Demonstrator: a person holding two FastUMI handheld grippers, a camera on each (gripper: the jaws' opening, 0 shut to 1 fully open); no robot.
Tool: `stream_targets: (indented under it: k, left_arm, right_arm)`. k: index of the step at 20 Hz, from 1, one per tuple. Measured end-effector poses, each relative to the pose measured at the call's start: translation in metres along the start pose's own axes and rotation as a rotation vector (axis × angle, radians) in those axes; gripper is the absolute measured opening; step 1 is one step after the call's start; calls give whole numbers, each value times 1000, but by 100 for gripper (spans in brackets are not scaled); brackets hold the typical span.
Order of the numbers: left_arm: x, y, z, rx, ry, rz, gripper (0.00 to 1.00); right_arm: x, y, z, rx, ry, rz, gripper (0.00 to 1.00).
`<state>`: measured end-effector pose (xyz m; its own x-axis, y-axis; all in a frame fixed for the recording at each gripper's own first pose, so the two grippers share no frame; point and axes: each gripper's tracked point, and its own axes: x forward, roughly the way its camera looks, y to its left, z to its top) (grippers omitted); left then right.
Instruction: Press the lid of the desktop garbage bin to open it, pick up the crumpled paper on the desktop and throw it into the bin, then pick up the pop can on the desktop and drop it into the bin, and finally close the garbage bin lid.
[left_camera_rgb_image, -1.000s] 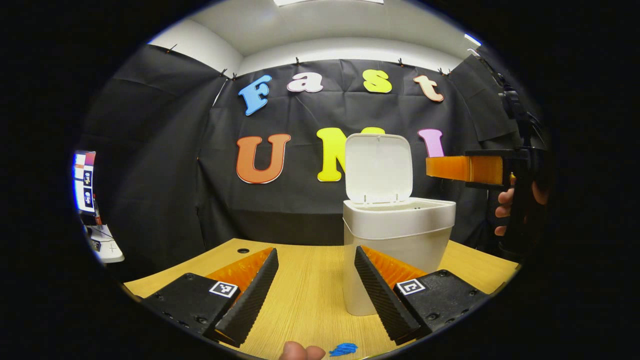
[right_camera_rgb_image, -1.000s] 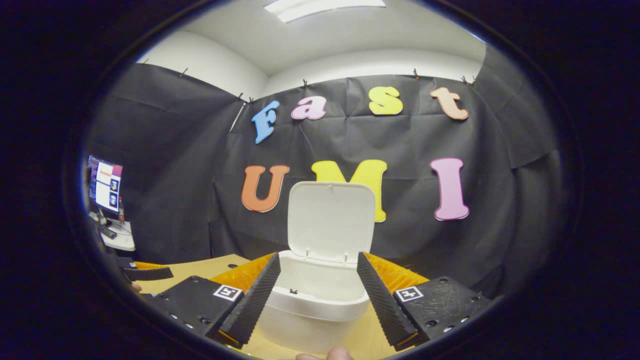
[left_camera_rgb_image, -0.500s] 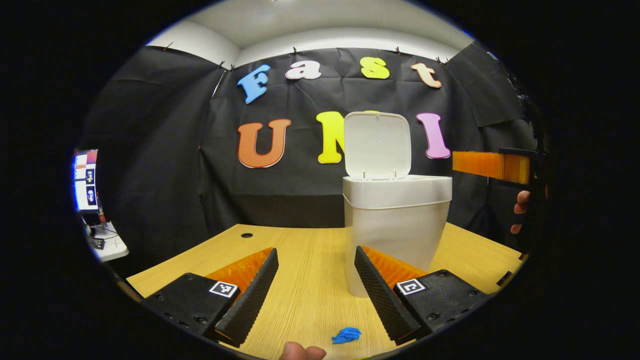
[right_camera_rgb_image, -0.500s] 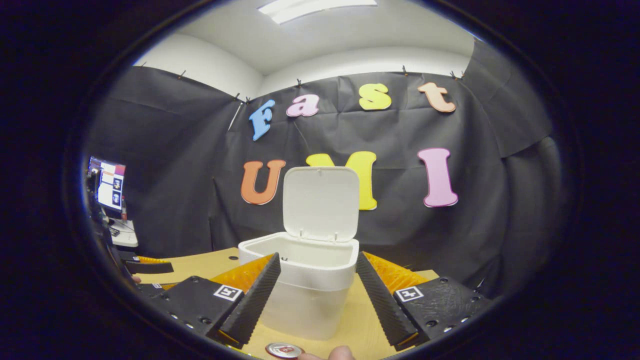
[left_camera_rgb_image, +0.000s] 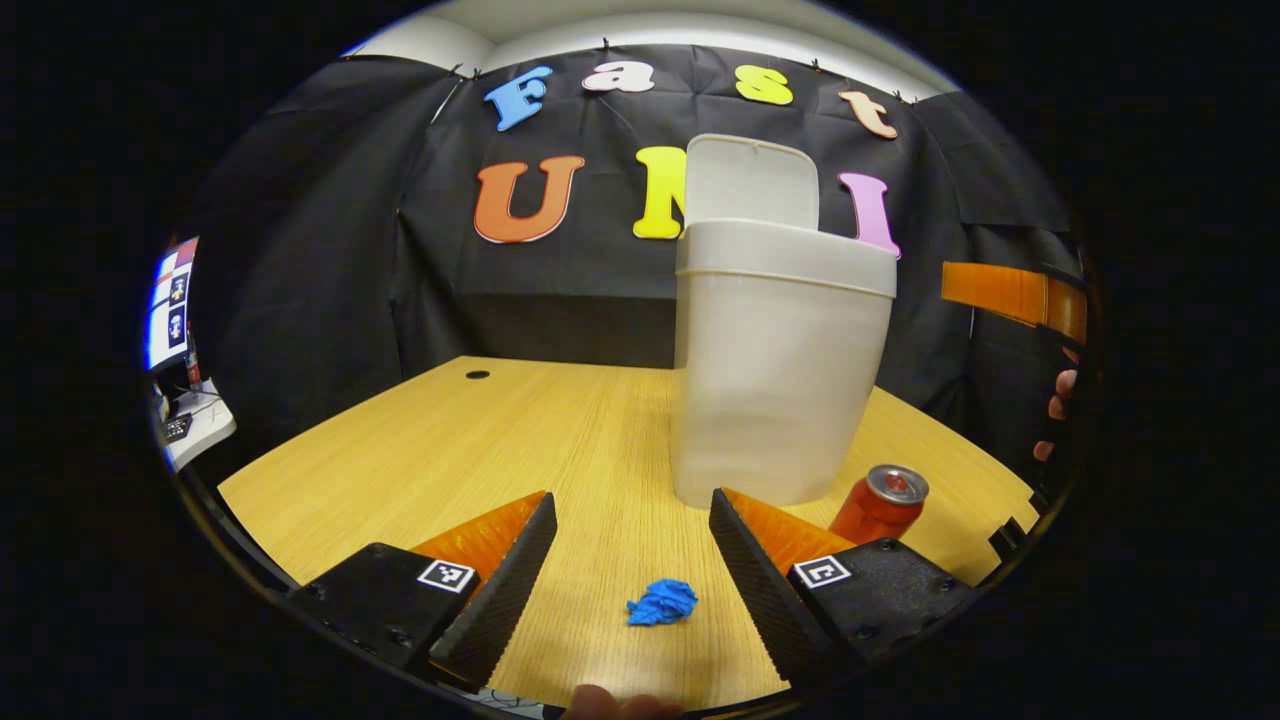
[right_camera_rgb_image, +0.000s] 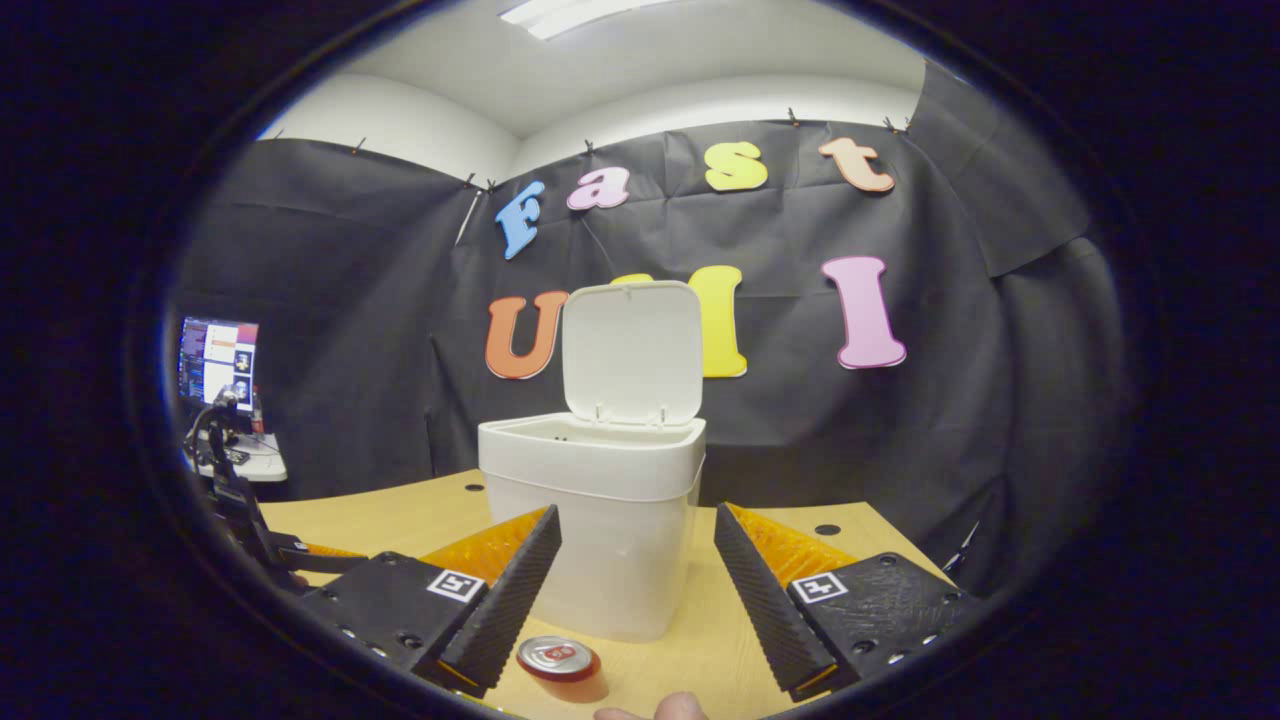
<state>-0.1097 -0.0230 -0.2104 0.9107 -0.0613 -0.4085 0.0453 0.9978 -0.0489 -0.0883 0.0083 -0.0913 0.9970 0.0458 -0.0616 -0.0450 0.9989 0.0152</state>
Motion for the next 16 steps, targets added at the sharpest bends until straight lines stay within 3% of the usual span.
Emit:
stream_targets:
  k: [16]
  left_arm:
    - [8, -19, -82, 10, 217, -21, 96]
  right_arm:
    - [-25, -15, -53, -1, 75, -14, 98]
